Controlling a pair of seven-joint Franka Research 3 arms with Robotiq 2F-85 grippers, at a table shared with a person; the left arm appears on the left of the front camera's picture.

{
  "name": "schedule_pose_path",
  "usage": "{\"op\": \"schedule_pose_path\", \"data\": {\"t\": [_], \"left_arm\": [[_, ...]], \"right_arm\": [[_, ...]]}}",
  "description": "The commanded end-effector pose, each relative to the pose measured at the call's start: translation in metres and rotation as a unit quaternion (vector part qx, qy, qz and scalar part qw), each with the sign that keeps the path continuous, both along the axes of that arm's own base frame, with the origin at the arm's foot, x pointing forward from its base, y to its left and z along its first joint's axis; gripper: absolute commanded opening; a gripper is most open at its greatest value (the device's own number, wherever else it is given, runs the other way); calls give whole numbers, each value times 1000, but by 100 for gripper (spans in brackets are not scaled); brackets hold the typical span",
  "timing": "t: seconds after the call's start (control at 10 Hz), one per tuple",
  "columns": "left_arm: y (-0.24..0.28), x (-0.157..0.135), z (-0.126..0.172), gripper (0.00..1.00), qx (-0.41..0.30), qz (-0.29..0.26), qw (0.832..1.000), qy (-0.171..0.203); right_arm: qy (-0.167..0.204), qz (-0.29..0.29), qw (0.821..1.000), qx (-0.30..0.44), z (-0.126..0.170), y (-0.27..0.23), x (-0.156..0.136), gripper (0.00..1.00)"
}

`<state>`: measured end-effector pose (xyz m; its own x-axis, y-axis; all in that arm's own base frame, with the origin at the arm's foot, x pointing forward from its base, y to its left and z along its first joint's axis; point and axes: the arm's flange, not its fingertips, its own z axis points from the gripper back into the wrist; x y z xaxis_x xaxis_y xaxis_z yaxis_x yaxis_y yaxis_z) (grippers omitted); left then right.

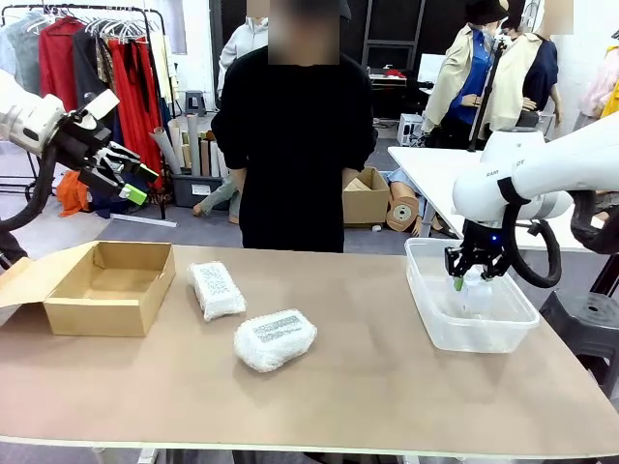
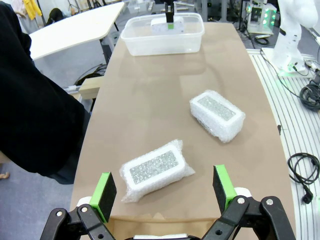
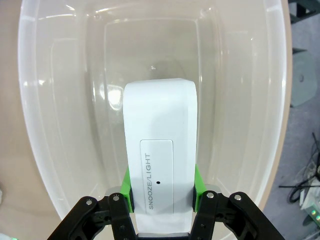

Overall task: Separate and place wrapped and unwrapped clocks.
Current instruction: If the picked Digital clock is wrapped, place it in the Package Box ; if not, place it in the Organizing box.

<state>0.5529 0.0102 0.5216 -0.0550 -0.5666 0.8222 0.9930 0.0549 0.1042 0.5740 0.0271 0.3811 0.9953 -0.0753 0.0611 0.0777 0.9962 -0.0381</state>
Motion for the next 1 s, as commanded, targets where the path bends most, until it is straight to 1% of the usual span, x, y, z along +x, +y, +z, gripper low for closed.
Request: {"op": "schedule_pose_path", "data": {"t": [0.0,0.4,0.9], "left_arm": [[1,-2,1,100,2,0,1000,-1],[1,-2,1,100,2,0,1000,-1],[1,-2,1,100,2,0,1000,-1]], "right_arm": [[-8,-16,1000,-15,-4,0,0,0],[-6,-21,1000,-8,-16,2,-3,0],[8,-23,1000,0,-29,6,-8,0]]}}
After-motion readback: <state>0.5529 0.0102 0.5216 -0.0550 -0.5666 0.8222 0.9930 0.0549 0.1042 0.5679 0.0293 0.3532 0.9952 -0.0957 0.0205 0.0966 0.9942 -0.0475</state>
